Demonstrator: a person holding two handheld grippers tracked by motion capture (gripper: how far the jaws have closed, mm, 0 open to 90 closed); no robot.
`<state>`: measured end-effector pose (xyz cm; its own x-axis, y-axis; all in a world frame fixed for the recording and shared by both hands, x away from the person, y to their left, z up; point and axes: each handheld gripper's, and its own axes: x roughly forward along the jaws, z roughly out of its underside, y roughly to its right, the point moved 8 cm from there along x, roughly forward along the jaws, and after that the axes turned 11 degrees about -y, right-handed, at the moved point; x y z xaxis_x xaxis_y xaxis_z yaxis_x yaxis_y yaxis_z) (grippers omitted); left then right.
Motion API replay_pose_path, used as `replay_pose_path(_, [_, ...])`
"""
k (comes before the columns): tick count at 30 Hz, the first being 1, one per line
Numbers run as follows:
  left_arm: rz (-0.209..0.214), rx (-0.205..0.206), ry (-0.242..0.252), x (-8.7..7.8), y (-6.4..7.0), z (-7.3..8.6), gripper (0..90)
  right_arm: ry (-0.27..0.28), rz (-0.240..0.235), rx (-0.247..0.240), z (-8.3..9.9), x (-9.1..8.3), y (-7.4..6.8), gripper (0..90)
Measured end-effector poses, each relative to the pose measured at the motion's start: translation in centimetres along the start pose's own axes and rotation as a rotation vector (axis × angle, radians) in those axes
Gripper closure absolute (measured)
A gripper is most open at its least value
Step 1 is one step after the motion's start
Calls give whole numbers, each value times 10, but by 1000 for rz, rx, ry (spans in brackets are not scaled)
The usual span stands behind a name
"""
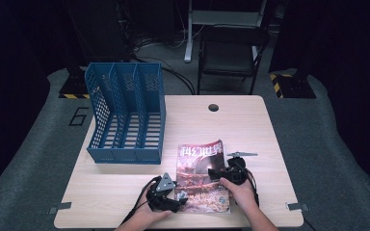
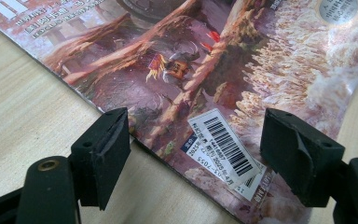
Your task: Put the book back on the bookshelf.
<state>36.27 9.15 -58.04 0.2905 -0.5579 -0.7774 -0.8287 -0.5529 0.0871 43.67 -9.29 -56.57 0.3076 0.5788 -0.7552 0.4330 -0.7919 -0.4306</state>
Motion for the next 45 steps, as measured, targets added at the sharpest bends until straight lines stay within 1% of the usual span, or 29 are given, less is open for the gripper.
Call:
replay_pose_path(4, [0,0,0,0,0,0,242,-10,-19,8,0,-3,-4,513])
replay_pose_path(5, [1,0,0,0,0,0,242,-8,-8,-16,-1,-3,-3,517])
replay_pose_path(6, [1,0,0,0,0,0,242,-13,7,-29,-1,-3,-3,520])
replay_pose_path(7, [1,0,0,0,0,0,242,-13,7,-29,-1,-3,-3,520])
replay_pose_path(8, [1,0,0,0,0,0,242,-38,31,-28,1,-1,-1,521])
replay_pose_path(9, [1,0,0,0,0,0,242,-44,31,-31,2,0,1,526])
replay_pose_path(12, [2,0,0,0,0,0,242,-44,3,-10,2,-1,3,523])
replay_pose_path(14, [2,-1,0,0,0,0,242,-46,-10,-9,3,-2,3,483])
replay_pose_path(15, [1,0,0,0,0,0,242,-45,-27,-8,2,-1,3,459])
replay_pose_path(16, [1,0,0,0,0,0,242,-53,-42,19,3,-1,0,440])
replay_pose_path(17, [1,0,0,0,0,0,242,-47,-44,4,2,-1,1,428])
replay_pose_path(20, [1,0,0,0,0,0,242,-48,-40,-1,3,-1,0,409])
replay_pose_path(21, [1,1,0,0,0,0,242,-50,-35,-10,3,0,-1,397])
replay_pose_path(22, [0,0,0,0,0,0,242,-50,-34,-33,3,0,-1,392])
replay_pose_path(23, [1,0,0,0,0,0,242,-52,-32,-41,3,0,-1,392])
replay_pose_path(27, [1,0,0,0,0,0,242,-50,-52,-41,3,-1,0,394])
replay_pose_path(28, [2,-1,0,0,0,0,242,-49,-55,-32,3,-1,0,401])
replay_pose_path(30, [1,1,0,0,0,0,242,-50,-51,-21,4,-1,0,440])
replay_pose_path(31, [1,1,0,0,0,0,242,-40,-41,-38,3,-1,2,463])
replay_pose_path(34, [1,0,0,0,0,0,242,-38,-36,-21,4,-2,4,532])
replay_pose_path(35, [1,0,0,0,0,0,242,-34,-34,-31,4,-2,6,549])
replay_pose_path(37, [1,0,0,0,0,0,242,-35,-33,-25,4,-2,8,579])
replay_pose_path(41, [5,-1,4,0,0,0,241,-38,-9,-44,4,-2,8,604])
replay_pose_path(45, [5,-1,4,0,0,0,241,-31,-3,-57,4,-2,8,611])
